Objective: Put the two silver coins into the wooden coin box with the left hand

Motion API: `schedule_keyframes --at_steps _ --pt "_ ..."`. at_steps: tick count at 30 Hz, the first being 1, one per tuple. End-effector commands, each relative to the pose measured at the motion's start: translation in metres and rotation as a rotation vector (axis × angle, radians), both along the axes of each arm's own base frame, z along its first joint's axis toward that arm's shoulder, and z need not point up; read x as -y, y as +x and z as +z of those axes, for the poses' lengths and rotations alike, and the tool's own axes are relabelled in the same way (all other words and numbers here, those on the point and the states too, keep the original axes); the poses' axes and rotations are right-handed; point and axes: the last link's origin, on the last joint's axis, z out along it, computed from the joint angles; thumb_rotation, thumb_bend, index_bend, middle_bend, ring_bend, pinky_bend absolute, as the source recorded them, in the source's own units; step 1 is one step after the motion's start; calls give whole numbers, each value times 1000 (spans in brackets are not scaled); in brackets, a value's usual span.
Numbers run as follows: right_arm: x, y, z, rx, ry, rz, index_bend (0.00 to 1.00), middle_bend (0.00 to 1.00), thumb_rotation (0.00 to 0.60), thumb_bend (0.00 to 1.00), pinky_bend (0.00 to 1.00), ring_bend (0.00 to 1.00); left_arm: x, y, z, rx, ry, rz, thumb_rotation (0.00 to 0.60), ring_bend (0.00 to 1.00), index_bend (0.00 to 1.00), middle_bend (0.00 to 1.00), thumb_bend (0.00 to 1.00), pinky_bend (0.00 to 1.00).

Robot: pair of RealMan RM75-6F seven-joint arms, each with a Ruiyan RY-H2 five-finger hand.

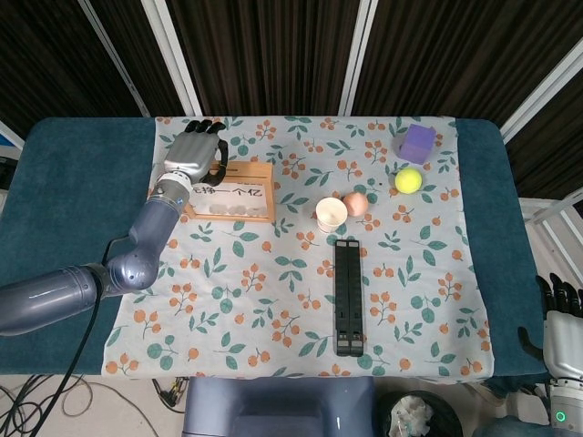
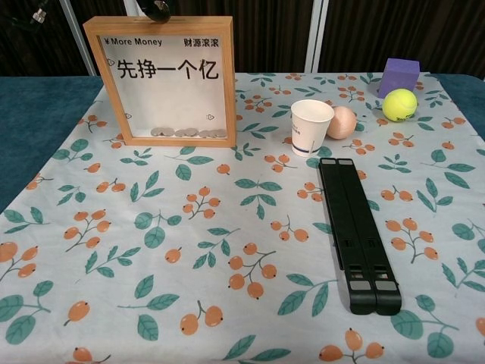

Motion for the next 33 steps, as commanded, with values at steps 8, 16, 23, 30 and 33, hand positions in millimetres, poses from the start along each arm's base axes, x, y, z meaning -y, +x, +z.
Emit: schedule_keyframes --at_steps 8,16,23,30,33 --pt "0 0 0 0 0 -2 96 45 600 406 0 26 0 0 0 0 -1 1 600 0 589 75 349 0" --pt "0 0 0 0 0 -3 96 45 600 406 0 26 0 -1 -1 -10 -2 -2 600 0 576 72 327 0" --pt "0 0 0 1 1 -4 96 45 600 406 0 26 0 -1 -1 -12 1 -3 600 0 567 71 326 0" --pt "0 0 0 1 0 -5 96 45 600 407 0 26 -1 2 -2 -8 6 -10 600 0 566 71 326 0" --pt "0 0 1 1 -1 -6 96 45 600 407 0 26 -1 2 -2 -8 9 -12 600 0 566 71 326 0"
